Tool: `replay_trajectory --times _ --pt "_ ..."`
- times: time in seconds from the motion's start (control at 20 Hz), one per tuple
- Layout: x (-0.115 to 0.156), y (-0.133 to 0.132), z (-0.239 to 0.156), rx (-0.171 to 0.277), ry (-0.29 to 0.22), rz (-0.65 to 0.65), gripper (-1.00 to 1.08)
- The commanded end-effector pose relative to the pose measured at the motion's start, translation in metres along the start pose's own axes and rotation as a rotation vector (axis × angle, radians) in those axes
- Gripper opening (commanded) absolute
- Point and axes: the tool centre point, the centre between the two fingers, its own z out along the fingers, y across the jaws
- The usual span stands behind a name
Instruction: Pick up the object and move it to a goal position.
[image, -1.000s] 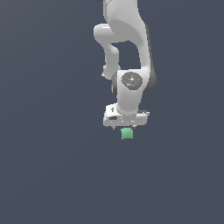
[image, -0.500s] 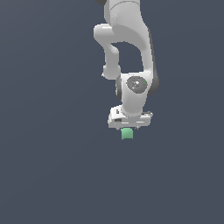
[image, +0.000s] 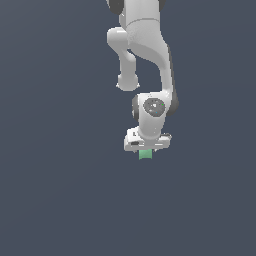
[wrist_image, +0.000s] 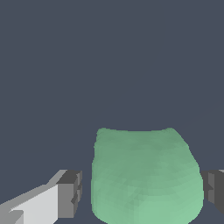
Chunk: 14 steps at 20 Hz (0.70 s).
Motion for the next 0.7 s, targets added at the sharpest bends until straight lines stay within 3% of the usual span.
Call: replay_trajectory --times 0.0,0.1,0.15,0.65 --pt "0.0010 -0.0003 0.0056 0.000 0.002 0.000 1.00" --pt "0.0014 -0.0003 0.0065 0.000 0.002 0.000 1.00" --pt "0.0014 -0.0003 0.0065 0.000 0.002 0.000 -1.00" --pt "0.0018 -0.0004 0.0055 0.000 0.003 0.000 -1.00"
